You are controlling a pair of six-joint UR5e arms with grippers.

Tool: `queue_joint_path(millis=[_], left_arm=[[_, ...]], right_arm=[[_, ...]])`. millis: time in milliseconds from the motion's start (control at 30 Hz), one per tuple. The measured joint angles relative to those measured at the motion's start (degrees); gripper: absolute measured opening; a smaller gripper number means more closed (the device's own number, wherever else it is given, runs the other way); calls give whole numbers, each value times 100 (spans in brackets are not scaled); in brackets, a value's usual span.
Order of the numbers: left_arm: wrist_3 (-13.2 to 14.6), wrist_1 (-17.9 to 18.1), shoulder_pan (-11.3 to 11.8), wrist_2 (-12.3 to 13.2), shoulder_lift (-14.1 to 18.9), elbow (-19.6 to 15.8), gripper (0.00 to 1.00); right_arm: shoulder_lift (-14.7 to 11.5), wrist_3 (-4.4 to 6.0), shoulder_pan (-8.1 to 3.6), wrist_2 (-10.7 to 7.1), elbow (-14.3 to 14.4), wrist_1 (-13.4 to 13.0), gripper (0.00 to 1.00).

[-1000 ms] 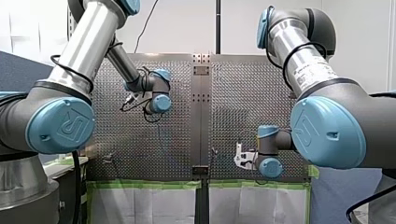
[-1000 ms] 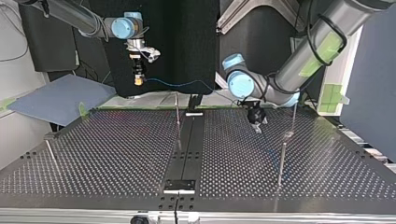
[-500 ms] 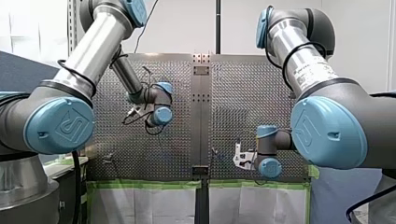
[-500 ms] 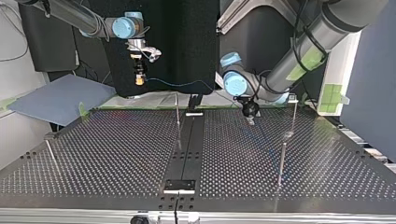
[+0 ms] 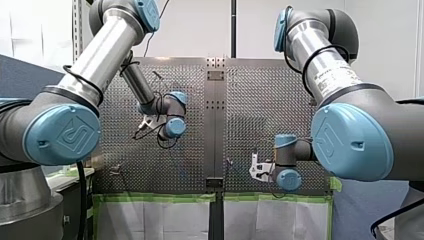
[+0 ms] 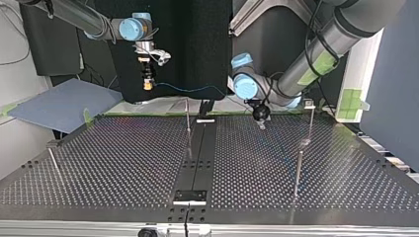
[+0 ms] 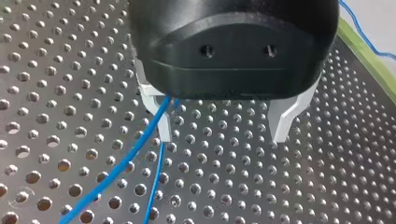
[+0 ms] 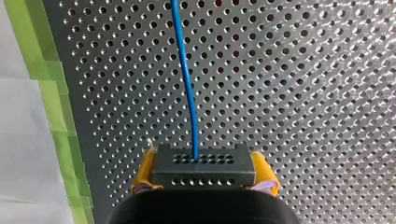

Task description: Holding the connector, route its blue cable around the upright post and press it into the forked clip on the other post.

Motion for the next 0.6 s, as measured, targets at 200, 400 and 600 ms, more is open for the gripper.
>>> queue_joint_path(millis=[200,400,600], left_arm=[[-272,-8,-72,25,-2,-1,100],[-559,-44,-127,28,-5,-1,100],[-766,-75,-137,23,-12,-1,100]], right_arm=[[0,15,-1,0,0,-6,0],[-1,17,1,0,-3,-8,0],[-1,13,7,0,-6,-3,0]])
